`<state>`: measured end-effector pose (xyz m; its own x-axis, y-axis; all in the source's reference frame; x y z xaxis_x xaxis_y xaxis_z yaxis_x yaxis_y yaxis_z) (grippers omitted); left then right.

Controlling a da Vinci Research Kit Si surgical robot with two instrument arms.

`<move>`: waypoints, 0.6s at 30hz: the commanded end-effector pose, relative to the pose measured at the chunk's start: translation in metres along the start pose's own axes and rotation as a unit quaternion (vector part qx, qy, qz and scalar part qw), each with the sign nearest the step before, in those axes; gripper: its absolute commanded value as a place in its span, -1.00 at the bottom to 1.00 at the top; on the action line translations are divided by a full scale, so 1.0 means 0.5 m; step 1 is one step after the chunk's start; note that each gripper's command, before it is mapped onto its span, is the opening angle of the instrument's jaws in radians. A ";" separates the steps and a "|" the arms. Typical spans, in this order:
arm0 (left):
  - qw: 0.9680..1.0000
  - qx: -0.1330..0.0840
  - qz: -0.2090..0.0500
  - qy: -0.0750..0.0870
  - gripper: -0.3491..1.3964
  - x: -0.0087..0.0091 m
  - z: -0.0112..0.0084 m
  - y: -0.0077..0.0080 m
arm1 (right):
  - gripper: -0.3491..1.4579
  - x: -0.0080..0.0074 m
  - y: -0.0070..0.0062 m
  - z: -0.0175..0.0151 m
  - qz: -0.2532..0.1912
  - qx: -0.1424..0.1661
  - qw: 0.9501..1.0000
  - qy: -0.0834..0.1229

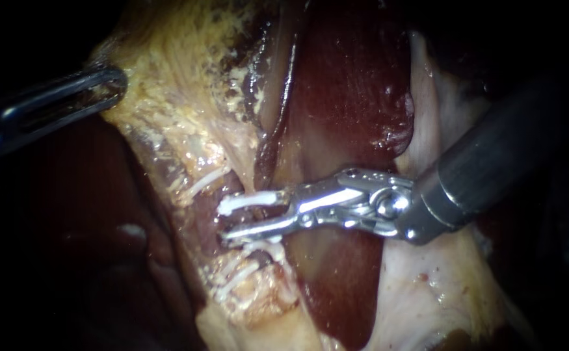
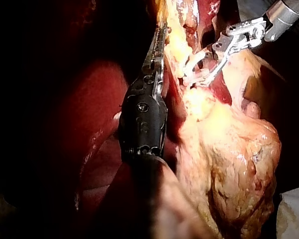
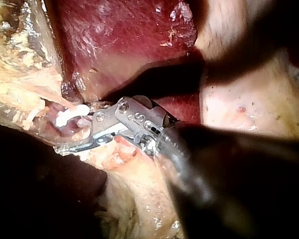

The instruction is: Going back third clip right tube

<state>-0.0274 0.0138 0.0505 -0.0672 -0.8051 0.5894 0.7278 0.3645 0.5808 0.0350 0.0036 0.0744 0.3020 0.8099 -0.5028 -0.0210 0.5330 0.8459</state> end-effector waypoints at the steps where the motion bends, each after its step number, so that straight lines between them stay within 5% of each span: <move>1: 1.000 0.000 0.000 0.000 -1.00 0.0001 0.0000 0.0000 | 0.05 -0.0001 0.0003 -0.0003 -0.003 -0.001 1.000 0.000; 11: 1.000 -0.001 0.000 0.000 -1.00 0.0000 -0.0002 -0.0003 | 0.05 -0.0013 0.0051 -0.0058 -0.041 -0.025 0.999 0.008; 18: 1.000 -0.001 0.000 0.000 -1.00 0.0000 -0.0003 -0.0004 | 0.05 -0.0014 0.0045 -0.0109 -0.098 -0.022 0.995 0.004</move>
<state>-0.0275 0.0137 0.0503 -0.0676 -0.8049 0.5896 0.7291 0.3635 0.5799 0.0291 0.0056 0.0754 0.2990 0.6711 -0.6784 0.0079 0.7091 0.7050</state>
